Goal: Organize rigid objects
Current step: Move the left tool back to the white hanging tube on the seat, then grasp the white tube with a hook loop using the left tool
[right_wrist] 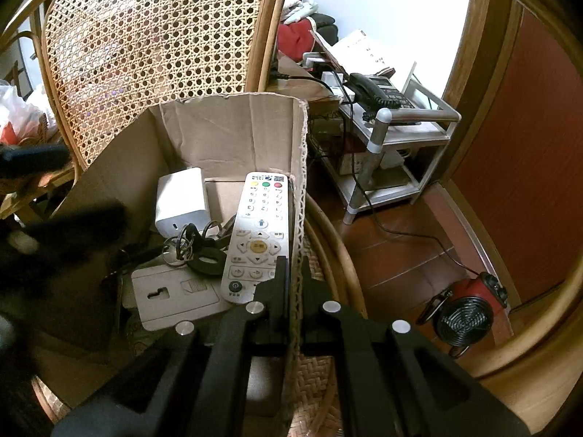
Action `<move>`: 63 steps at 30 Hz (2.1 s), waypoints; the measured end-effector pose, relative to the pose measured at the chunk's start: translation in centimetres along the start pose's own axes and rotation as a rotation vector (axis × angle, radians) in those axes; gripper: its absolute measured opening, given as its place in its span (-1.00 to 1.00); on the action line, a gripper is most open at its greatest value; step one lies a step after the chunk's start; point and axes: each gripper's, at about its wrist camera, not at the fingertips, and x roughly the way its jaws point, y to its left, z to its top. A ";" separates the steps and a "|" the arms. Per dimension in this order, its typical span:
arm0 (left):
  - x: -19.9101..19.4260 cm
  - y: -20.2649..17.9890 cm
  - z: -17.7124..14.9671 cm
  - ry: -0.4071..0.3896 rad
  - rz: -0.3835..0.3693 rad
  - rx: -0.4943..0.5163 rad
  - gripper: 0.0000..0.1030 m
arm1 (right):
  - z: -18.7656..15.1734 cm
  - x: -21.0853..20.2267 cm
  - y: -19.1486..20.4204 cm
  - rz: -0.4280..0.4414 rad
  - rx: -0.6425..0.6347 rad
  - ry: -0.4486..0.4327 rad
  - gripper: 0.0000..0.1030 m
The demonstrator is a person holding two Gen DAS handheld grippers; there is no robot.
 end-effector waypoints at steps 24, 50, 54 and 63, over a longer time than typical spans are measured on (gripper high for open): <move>5.4 11.0 -7.7 0.091 0.101 -0.219 0.80 | 0.1 0.1 0.2 -0.031 0.011 -0.009 -0.91; 16.3 11.9 -1.9 0.227 -0.061 -0.266 0.80 | -1.2 -1.5 0.2 -0.119 0.083 -0.033 -0.90; 17.9 12.5 -2.0 0.259 -0.053 -0.278 0.80 | -1.3 -1.5 0.2 -0.119 0.082 -0.032 -0.90; 18.1 11.3 -2.1 0.279 0.033 -0.215 0.80 | -1.3 -1.7 0.4 -0.121 0.072 -0.033 -0.89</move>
